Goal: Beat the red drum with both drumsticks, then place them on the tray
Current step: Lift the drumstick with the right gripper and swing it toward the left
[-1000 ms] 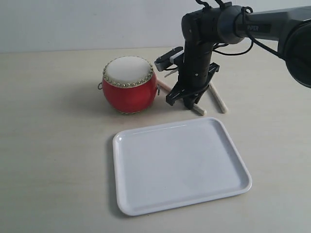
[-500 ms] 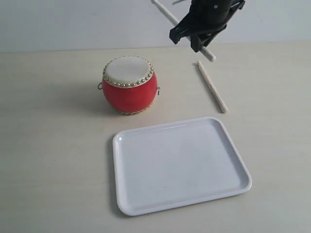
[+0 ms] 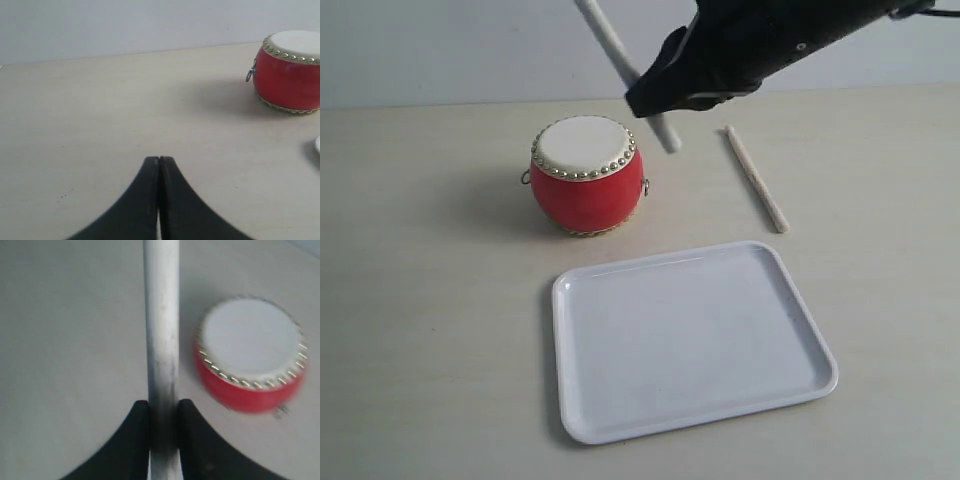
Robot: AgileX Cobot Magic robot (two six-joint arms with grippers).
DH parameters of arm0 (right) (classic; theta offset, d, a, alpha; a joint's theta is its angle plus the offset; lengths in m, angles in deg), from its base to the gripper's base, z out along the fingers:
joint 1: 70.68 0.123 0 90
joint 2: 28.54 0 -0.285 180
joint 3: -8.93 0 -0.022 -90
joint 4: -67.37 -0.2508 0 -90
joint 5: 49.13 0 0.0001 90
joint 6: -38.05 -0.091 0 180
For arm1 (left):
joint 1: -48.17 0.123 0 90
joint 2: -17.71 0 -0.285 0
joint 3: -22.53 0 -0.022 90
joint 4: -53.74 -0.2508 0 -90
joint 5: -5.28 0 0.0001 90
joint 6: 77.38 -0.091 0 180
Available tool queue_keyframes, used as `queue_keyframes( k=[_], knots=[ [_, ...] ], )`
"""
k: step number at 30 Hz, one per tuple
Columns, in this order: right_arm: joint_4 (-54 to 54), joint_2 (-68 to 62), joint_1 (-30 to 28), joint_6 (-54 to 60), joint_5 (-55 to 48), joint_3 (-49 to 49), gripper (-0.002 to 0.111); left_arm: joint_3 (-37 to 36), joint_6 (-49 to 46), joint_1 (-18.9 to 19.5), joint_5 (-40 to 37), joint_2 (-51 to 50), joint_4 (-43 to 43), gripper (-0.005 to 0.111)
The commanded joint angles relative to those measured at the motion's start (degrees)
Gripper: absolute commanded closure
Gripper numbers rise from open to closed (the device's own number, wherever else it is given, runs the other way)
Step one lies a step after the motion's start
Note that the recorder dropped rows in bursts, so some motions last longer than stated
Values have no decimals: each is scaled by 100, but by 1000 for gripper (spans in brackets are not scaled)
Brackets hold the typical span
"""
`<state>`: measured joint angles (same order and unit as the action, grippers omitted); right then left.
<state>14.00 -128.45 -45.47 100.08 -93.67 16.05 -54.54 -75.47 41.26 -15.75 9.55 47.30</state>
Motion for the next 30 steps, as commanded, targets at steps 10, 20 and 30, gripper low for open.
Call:
queue_keyframes(
  k=[10,20,30],
  knots=[
    [-4417,-505,9,5293,-1551,865,108,-15,-190,4,92,37,-234,107],
    [-4562,-670,9,5635,-2146,853,108,-15,1025,4,2334,37,-280,107],
    [-4571,-670,9,5612,-2146,853,108,-15,2444,16,6196,37,-243,107]
  ],
)
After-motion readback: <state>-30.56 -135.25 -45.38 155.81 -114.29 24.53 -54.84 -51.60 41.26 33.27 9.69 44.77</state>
